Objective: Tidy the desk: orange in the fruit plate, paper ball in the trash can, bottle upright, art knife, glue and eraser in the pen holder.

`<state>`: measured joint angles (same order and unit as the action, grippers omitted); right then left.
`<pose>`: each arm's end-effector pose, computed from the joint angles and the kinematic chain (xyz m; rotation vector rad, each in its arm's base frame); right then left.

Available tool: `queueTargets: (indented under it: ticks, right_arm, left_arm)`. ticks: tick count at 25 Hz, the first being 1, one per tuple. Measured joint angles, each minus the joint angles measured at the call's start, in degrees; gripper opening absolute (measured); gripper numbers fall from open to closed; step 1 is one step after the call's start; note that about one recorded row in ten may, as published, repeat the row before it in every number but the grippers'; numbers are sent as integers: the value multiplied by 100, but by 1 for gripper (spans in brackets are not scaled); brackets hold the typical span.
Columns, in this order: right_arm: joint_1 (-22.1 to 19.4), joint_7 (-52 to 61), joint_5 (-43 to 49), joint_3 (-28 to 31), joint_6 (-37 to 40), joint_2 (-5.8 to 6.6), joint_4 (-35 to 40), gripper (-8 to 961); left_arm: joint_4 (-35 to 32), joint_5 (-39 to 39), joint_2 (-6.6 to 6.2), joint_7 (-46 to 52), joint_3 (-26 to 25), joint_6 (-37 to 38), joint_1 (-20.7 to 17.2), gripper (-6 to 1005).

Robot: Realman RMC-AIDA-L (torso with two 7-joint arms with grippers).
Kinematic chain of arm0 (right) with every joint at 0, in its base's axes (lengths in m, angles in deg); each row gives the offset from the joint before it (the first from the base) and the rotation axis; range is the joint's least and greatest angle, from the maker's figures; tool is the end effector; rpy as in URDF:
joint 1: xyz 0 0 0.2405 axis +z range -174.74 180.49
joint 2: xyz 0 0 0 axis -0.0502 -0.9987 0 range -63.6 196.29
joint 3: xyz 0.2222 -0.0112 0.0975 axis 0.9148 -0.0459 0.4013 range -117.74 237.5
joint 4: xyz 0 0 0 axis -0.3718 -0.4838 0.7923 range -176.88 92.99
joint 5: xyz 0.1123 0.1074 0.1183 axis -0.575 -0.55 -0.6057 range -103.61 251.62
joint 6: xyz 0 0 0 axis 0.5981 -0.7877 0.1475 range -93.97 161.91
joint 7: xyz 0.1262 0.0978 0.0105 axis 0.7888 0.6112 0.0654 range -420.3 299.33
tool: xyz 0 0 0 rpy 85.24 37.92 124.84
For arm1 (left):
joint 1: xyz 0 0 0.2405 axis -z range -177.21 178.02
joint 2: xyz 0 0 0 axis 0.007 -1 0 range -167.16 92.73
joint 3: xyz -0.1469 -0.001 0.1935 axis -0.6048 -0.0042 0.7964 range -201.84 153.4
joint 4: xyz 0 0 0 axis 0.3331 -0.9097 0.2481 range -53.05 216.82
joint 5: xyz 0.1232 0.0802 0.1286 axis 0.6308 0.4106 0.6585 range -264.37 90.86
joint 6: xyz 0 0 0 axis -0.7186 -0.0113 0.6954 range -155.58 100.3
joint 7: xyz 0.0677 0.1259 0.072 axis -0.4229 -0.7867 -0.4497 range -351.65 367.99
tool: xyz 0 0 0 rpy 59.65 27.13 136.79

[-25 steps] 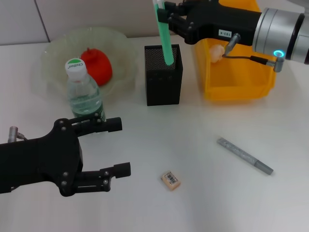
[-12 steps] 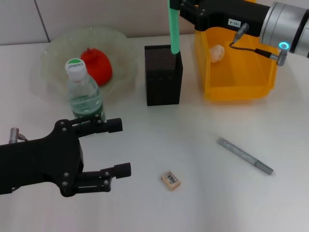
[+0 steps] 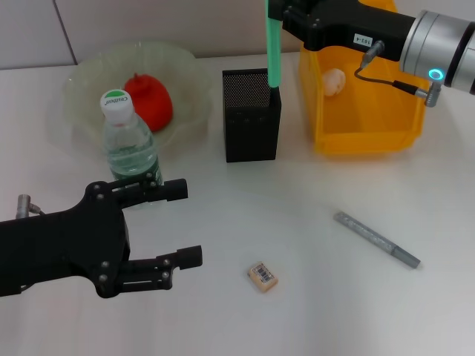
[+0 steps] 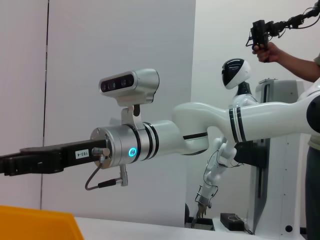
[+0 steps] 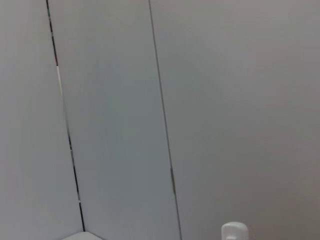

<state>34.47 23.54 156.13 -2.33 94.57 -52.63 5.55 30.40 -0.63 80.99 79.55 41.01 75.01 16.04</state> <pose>0.1661 0.4007 0.0208 -2.3258 0.5236 0.8834 -0.1947 0.2468 0.0065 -2.8473 -0.1460 -1.0985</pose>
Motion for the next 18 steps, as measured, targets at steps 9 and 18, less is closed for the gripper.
queueTargets:
  ticks: [9,18]
  right_arm:
    - [251,-206,9,144,-21,13,-527,151]
    - [446,-374,16,183,-168,15,-980,150]
  left_arm:
    - [5,0,0,-64,8,-18,9,801]
    - [8,0,0,-72,6,-18,6,801]
